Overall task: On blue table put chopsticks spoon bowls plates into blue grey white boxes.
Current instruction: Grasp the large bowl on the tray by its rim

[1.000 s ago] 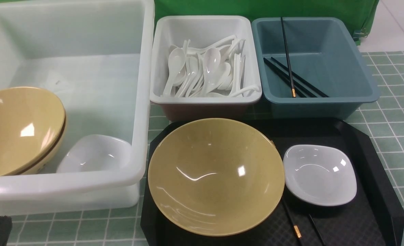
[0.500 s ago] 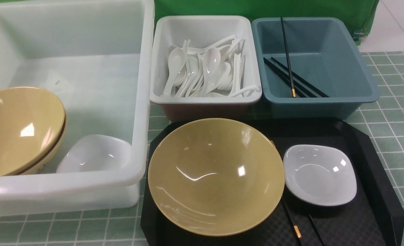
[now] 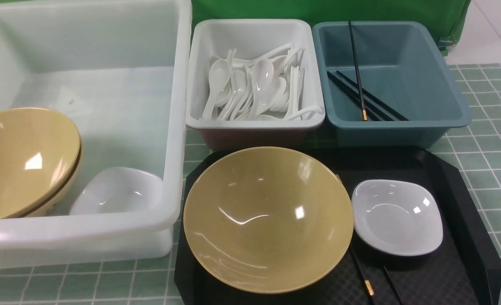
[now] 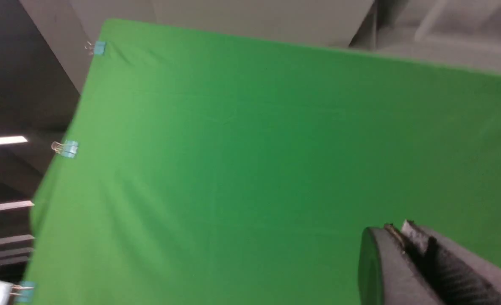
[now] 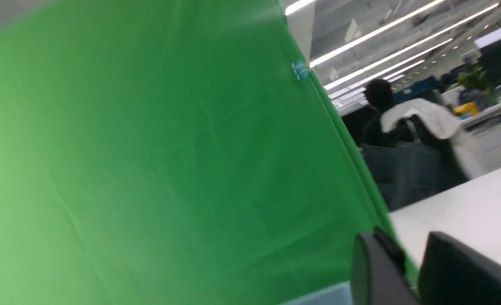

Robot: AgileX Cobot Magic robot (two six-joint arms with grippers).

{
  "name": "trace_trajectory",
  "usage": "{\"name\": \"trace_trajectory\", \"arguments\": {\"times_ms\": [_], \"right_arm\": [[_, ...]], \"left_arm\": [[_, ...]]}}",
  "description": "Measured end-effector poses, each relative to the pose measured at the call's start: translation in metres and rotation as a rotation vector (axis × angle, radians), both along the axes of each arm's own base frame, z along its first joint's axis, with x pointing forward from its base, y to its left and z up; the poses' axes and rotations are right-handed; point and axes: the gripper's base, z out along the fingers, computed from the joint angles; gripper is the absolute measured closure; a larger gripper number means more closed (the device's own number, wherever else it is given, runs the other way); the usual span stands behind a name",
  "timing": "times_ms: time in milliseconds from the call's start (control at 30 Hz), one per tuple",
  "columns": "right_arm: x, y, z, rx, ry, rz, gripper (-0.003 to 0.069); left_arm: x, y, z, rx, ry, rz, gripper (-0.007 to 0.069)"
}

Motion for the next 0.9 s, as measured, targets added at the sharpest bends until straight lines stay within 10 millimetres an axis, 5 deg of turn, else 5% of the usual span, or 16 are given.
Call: {"name": "trace_trajectory", "arguments": {"times_ms": [133, 200, 400, 567, 733, 900], "right_arm": [[0.004, 0.000, 0.026, -0.154, 0.173, -0.051, 0.0564], [0.014, -0.001, 0.040, -0.266, 0.313, -0.069, 0.0606], [0.048, -0.002, 0.028, -0.233, 0.646, 0.001, 0.0615], [0.059, 0.009, 0.001, -0.207, 0.942, 0.180, 0.0615], [0.067, 0.026, -0.019, -0.437, 1.101, 0.463, 0.0615], [0.078, 0.030, -0.023, -0.479, 1.066, 0.474, 0.0615]], "left_arm": [[-0.001, 0.001, 0.049, 0.014, 0.152, 0.036, 0.0620], [0.014, 0.005, 0.069, 0.033, 0.315, 0.084, 0.0620], [0.078, 0.008, 0.055, -0.100, 0.696, 0.027, 0.0620], [0.111, -0.015, 0.056, -0.120, 0.987, -0.139, 0.0620], [0.141, -0.086, 0.059, 0.246, 1.268, -0.456, 0.0620], [0.162, -0.152, 0.044, 0.491, 1.418, -0.624, 0.0620]]}}
